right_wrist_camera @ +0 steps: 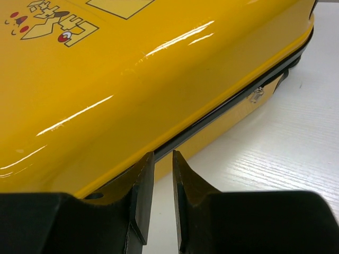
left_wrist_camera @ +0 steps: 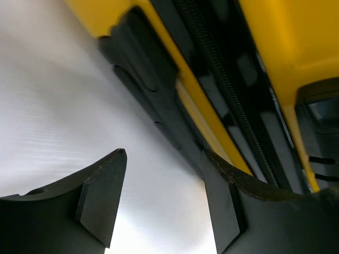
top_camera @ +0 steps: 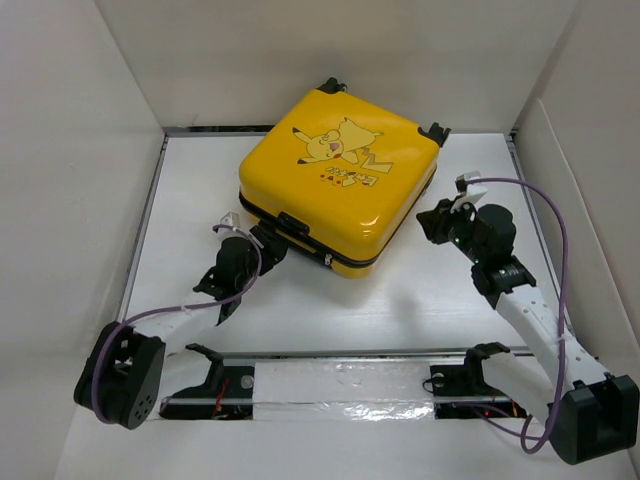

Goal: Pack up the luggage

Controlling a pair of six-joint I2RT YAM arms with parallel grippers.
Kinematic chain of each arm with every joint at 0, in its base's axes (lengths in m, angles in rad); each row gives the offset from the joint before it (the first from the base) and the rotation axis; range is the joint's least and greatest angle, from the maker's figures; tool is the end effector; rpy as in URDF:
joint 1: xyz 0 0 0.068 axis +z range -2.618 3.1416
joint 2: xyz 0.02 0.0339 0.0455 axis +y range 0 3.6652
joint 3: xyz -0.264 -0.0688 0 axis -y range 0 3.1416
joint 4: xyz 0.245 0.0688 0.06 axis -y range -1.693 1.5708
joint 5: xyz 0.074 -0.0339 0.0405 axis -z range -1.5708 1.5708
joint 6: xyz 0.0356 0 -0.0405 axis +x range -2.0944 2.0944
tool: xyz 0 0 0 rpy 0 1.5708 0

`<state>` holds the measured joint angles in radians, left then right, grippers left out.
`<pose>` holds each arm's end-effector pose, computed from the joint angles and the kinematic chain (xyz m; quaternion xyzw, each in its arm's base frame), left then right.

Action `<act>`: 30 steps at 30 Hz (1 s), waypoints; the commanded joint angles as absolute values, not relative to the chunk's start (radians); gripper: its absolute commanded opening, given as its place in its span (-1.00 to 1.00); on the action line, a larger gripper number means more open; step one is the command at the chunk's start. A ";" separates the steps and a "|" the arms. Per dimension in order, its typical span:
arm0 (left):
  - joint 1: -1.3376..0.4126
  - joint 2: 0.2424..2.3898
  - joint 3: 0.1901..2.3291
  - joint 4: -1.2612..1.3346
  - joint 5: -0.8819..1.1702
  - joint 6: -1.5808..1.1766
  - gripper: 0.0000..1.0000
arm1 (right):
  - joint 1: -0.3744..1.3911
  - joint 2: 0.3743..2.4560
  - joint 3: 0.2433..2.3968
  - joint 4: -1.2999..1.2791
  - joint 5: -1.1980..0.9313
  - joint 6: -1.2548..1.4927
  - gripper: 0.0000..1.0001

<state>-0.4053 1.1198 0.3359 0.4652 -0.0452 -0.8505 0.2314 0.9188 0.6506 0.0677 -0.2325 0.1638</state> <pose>0.2073 -0.0872 0.1863 -0.1918 0.7872 -0.3293 0.4848 0.2107 0.0581 0.2946 -0.0993 0.7662 0.2115 0.5987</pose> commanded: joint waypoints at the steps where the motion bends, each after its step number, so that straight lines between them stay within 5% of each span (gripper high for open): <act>1: -0.416 1.172 0.362 0.601 -0.015 -0.871 0.11 | 0.255 0.920 0.635 0.107 -0.258 0.155 -0.47; 19: -0.416 1.363 0.370 0.755 -0.081 -0.942 0.10 | 0.294 0.897 0.601 0.132 -0.285 0.172 -0.49; 22: -0.416 1.429 0.374 0.770 -0.086 -0.949 -0.15 | 0.304 0.876 0.606 0.117 -0.276 0.173 -0.49; 25: -0.416 1.477 0.358 0.813 -0.072 -0.966 -0.63 | 0.304 0.841 0.604 0.097 -0.273 0.176 -0.49; 26: -0.416 1.485 0.350 0.828 -0.065 -0.971 -0.97 | 0.304 0.830 0.607 0.092 -0.273 0.178 -0.49; 30: -0.474 1.474 0.333 0.822 -0.070 -0.962 -1.00 | 0.304 0.778 0.620 0.051 -0.262 0.176 -0.49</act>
